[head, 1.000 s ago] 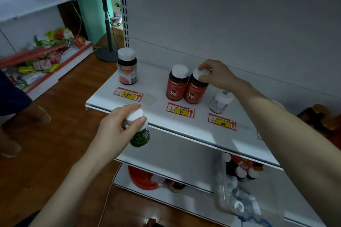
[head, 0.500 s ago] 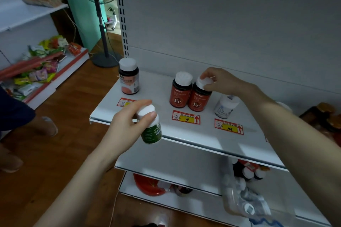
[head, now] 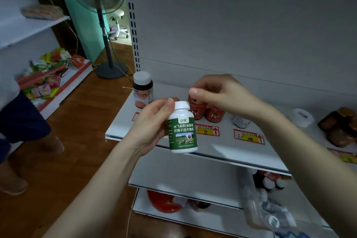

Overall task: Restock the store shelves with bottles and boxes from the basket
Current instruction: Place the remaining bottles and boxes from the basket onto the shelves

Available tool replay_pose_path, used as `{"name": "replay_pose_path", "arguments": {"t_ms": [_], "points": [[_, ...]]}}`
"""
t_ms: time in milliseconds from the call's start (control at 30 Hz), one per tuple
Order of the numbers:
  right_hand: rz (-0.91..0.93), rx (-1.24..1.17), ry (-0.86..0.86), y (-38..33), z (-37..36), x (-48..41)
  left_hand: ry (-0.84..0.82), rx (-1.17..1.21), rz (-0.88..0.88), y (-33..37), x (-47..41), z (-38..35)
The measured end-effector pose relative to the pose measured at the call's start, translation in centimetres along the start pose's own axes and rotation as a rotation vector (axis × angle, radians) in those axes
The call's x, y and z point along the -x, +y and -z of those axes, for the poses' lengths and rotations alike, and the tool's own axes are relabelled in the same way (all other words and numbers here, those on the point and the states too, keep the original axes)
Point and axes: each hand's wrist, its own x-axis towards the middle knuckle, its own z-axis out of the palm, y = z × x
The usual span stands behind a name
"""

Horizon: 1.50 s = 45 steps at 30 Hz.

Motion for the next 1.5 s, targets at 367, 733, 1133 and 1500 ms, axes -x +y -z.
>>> {"name": "replay_pose_path", "arguments": {"t_ms": [367,733,1133,1500], "points": [[-0.199,-0.145,0.174,1.1,0.5,5.2,-0.162,-0.057,-0.019,-2.0,-1.7,-4.7],[-0.378,-0.095,0.634,4.7,7.1,18.7,-0.487,-0.588,-0.24,-9.4,1.4,-15.9],[-0.61,0.099,0.766,10.6,19.6,41.6,-0.789,-0.802,-0.51,-20.1,7.6,-39.7],[-0.751,0.319,0.882,19.3,29.9,53.8,-0.868,-0.897,-0.648,-28.4,6.4,-57.6]]}}
